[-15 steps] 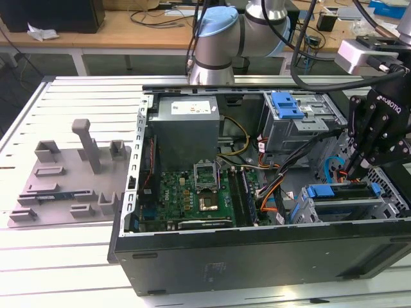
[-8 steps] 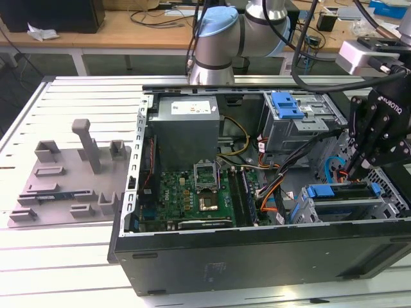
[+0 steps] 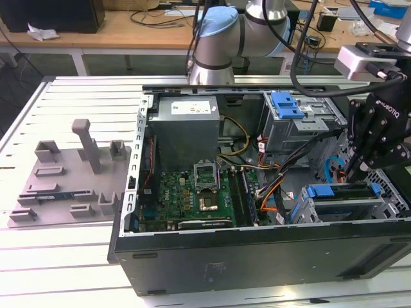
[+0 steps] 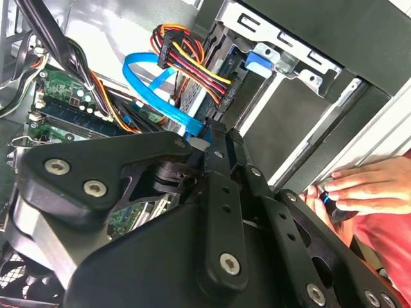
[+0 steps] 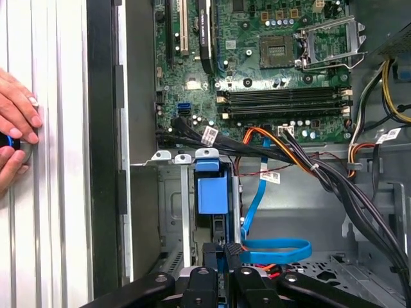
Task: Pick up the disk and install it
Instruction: 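Insert the second disk wire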
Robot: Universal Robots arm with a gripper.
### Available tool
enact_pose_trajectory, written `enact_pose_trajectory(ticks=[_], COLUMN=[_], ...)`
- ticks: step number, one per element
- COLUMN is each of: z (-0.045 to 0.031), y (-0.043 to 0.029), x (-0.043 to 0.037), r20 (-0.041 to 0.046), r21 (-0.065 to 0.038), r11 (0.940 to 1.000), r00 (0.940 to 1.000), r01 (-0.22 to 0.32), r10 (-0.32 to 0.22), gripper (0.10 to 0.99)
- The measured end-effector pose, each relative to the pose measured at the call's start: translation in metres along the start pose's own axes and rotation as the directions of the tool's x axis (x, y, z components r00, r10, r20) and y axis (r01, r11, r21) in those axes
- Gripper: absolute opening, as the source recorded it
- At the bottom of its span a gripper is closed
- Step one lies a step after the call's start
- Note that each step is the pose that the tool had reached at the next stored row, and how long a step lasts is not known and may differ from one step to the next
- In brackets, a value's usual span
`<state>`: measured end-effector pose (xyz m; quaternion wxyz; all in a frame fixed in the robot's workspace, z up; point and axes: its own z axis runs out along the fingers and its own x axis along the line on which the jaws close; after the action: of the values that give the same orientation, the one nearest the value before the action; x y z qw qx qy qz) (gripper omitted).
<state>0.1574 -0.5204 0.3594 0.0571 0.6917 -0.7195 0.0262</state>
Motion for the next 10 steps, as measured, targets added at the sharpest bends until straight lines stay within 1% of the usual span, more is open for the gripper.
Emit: enact_pose_trajectory(ticks=[6,10], z=[0.0043,0.0053], y=[-0.0002,-0.0010], x=[-0.0005,-0.0006], r20=[0.0009,0.0025], r21=[0.000,0.000], r11=[1.0000,1.0000], r00=[1.0000,1.0000], r01=[0.000,0.000], r10=[0.000,0.000], gripper=[0.165,0.165])
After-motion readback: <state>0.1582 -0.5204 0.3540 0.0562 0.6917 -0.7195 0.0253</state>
